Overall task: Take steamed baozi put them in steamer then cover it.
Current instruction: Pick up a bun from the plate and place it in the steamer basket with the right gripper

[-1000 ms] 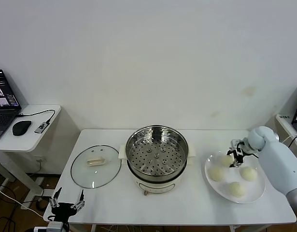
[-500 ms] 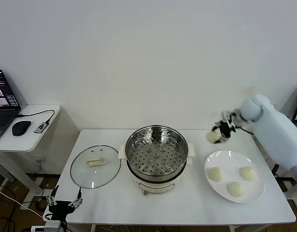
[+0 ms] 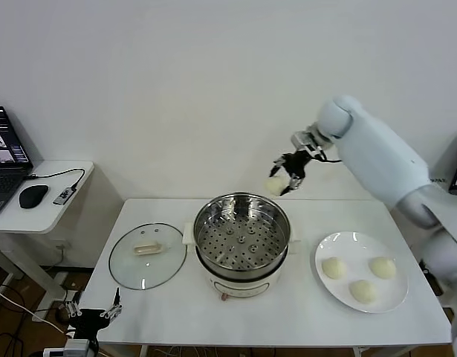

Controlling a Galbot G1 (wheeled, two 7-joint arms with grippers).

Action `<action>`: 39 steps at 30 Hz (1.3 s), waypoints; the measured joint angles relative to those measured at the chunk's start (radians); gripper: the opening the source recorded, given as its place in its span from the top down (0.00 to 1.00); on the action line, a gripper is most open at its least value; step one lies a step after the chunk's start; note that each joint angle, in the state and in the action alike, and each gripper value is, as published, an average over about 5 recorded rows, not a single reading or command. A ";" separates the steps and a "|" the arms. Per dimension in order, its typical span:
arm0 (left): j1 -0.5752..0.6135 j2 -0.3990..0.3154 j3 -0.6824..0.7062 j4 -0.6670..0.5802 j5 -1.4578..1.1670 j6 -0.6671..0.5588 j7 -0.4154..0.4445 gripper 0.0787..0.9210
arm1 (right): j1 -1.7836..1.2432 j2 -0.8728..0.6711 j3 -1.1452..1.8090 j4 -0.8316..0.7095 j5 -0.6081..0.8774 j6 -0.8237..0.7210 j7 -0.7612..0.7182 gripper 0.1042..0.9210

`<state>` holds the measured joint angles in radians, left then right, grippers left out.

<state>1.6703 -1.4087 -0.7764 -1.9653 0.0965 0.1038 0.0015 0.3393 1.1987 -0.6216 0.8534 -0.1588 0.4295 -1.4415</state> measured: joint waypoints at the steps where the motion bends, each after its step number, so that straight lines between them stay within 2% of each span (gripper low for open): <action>1: -0.001 -0.001 0.001 0.001 0.002 0.000 0.000 0.12 | 0.005 0.010 -0.006 0.004 -0.009 0.024 -0.001 0.36; 9: 0.000 -0.010 0.001 0.002 0.012 0.001 -0.001 0.12 | 0.023 0.079 -0.043 0.029 -0.109 0.202 0.019 0.35; 16: 0.008 -0.010 -0.007 -0.001 0.012 0.002 -0.001 0.12 | 0.010 0.117 -0.070 0.050 -0.202 0.293 0.038 0.35; 39: -0.005 -0.013 0.003 0.021 0.002 0.008 0.006 0.12 | -0.106 0.202 -0.041 -0.003 -0.380 0.384 0.088 0.35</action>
<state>1.6652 -1.4215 -0.7735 -1.9443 0.0989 0.1119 0.0073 0.2332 1.4004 -0.6625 0.8502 -0.5390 0.8138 -1.3539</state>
